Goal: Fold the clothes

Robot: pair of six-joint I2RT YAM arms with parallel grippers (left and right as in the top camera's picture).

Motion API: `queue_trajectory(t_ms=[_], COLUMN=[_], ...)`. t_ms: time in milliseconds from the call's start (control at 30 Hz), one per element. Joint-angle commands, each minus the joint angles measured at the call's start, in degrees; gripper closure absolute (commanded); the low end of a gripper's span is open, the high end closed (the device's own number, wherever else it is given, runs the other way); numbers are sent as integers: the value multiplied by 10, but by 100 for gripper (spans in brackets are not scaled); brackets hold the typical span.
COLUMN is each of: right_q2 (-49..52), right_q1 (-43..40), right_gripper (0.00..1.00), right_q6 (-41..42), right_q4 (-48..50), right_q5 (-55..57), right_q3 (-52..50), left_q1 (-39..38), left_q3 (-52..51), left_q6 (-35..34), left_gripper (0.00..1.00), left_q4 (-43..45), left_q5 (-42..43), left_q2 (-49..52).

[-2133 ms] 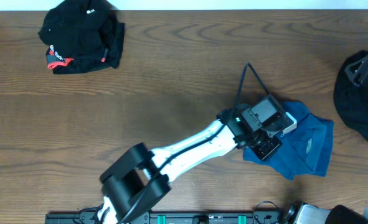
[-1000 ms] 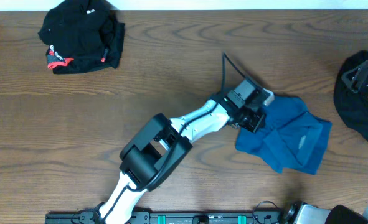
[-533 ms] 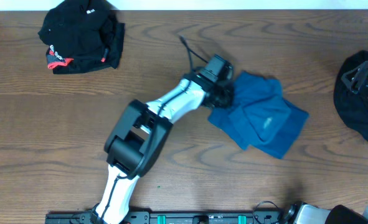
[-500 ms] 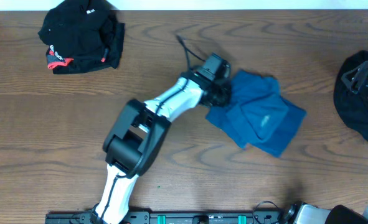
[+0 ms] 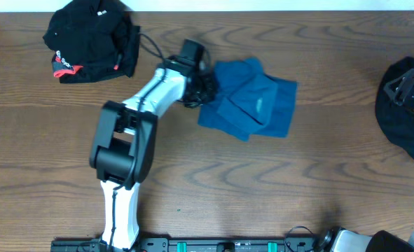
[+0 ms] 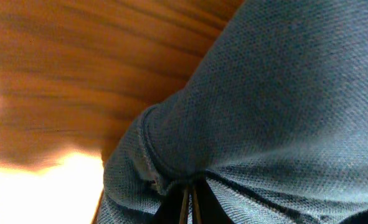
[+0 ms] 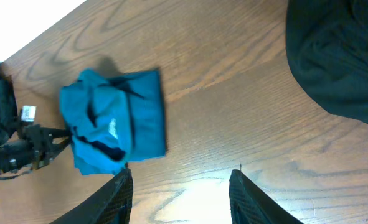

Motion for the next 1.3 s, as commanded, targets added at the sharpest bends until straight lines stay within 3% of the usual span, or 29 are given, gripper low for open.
queue_trajectory(t_ms=[0,100,167,300,367,733,1000,1267], right_q2=[-6,-1,5,22,41,194,327,408], right_q1=[7,27,47,96,133,290,349,370], right_gripper=[51,51,50,47,42,39,39,43], right_q6=[-11,-11,-12,-11,-4,17,57,67], right_q4=[0,4,12,37,55,162,240,261], right_q5=[-4,-5,-14,-40,-50,-89,-116,-139], right_q3=[9,9,6,0,0,0,0,0], left_q1=[38,45,45,38,35,54,90,103], left_q3=[-40,-40,-40,-40,-40,-40,-40,-40], left_q6=[-33,3,38,102,116,115,116,137], left_gripper=[94,93,83,25,2,2,2,2], left_q4=[-49,-69,-81,-97,-104,-151,-219,-233], left_q5=[-109,-107,-106,-103,-104,-140,-165,-165], left_q2=[45,30,10,-47,-89,-222,-229,-229])
